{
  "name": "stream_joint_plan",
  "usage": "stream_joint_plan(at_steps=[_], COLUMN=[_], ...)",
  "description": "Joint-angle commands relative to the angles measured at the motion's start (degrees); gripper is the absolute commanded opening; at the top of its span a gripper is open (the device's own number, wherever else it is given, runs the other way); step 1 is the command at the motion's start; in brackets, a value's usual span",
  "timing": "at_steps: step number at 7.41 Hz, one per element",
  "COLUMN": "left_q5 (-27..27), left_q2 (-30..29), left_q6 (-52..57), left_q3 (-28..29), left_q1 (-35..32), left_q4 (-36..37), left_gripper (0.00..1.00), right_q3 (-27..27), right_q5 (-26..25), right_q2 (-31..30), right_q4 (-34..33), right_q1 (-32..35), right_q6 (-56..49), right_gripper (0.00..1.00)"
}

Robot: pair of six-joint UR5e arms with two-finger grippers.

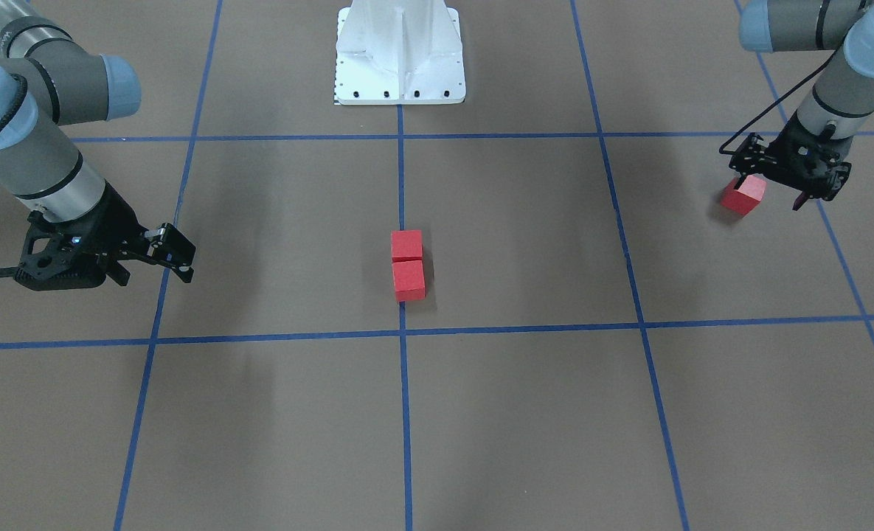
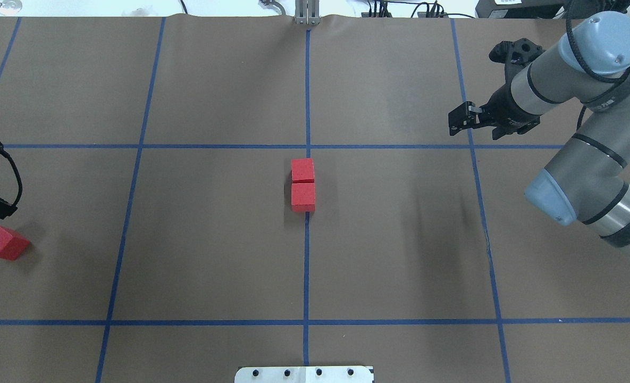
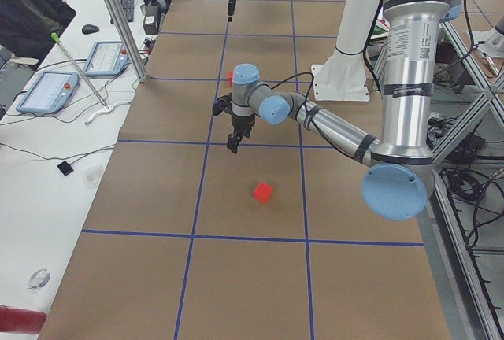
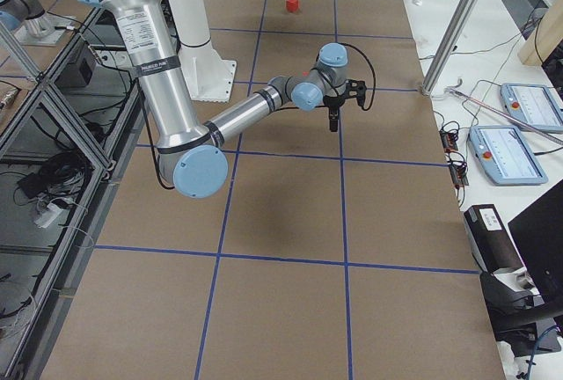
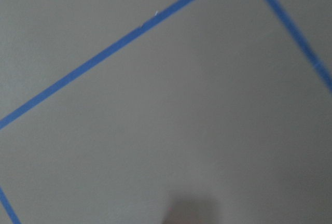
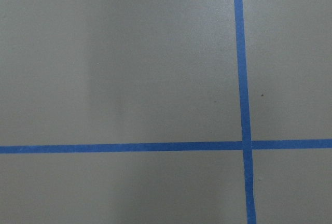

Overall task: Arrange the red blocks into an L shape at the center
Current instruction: 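Grasp the red cube nearest the left gripper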

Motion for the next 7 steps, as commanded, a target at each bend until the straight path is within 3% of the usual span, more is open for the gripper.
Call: stream_joint_plan(at_steps=[1,3,7], left_q5=[-3.42,-4.77,-7.49], left_q2=[0.73,0.64,0.29], left_q6=[-0.42,-0.25,-2.08], left_q3=[1.98,5.83,6.56], left_q1=[0.19,0.72,2.82], left_q4=[-1.77,-1.95,-1.95], left_gripper=[1.0,1.0,1.0], right_q3=[-0.3,-0.21,-0.39], right_q5=[-0.34,-0.34,-0.34], right_q2=[0.21,0.21,0.12], right_q4=[0.07,0.07,0.07], right_q1=[-0.11,-0.11,-0.38], right_q6=[0.06,0.14,0.14], right_gripper=[1.0,1.0,1.0])
